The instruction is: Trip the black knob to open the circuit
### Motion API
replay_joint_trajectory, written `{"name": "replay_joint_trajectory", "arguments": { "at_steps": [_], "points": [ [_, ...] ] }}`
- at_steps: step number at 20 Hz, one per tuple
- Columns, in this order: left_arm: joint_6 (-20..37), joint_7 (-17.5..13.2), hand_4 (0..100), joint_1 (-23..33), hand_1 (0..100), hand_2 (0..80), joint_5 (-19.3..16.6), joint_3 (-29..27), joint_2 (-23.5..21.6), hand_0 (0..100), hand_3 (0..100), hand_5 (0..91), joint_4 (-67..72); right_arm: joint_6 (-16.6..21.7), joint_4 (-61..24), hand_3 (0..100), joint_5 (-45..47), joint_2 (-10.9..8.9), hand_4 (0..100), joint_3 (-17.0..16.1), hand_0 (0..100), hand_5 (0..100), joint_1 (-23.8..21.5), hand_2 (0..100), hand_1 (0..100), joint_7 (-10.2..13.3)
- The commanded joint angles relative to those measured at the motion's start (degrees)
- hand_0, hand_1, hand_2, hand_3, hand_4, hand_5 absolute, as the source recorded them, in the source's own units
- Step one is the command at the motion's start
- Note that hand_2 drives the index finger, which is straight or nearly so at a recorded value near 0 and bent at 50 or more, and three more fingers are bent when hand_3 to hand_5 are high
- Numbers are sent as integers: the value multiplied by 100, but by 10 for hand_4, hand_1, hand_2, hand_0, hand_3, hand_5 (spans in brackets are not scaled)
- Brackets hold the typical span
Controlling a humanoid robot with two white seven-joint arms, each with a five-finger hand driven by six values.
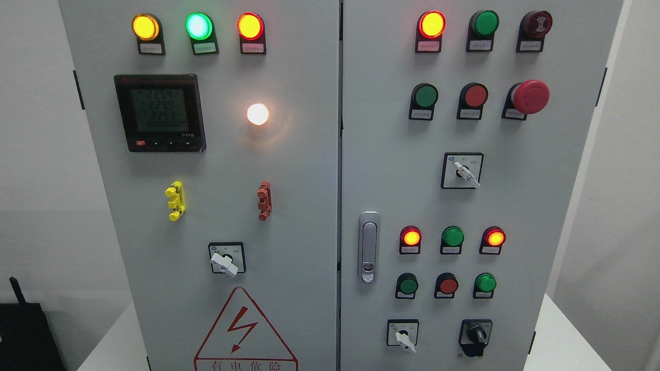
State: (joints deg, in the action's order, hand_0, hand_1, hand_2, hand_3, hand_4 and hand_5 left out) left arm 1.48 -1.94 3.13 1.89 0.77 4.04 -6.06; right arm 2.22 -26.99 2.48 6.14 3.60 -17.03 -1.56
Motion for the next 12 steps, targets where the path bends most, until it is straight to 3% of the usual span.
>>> {"name": "replay_joint_trajectory", "arguments": {
  "at_steps": [1, 7, 12],
  "points": [
    [19, 0, 0, -14, 389, 0, 14, -7, 9, 120, 0, 0, 0, 33, -315, 211, 24, 10, 242, -26, 0, 205, -81, 0, 207, 41],
    [19, 0, 0, -23, 389, 0, 14, -7, 9, 120, 0, 0, 0, 375, -448, 387, 24, 10, 402, -17, 0, 348, -125, 0, 215, 234],
    [19, 0, 0, -14, 389, 0, 14, -7, 0, 120, 0, 0, 0, 393, -623, 515, 24, 10, 471, -18, 0, 401, -143, 0, 216, 279]
  ]
}}
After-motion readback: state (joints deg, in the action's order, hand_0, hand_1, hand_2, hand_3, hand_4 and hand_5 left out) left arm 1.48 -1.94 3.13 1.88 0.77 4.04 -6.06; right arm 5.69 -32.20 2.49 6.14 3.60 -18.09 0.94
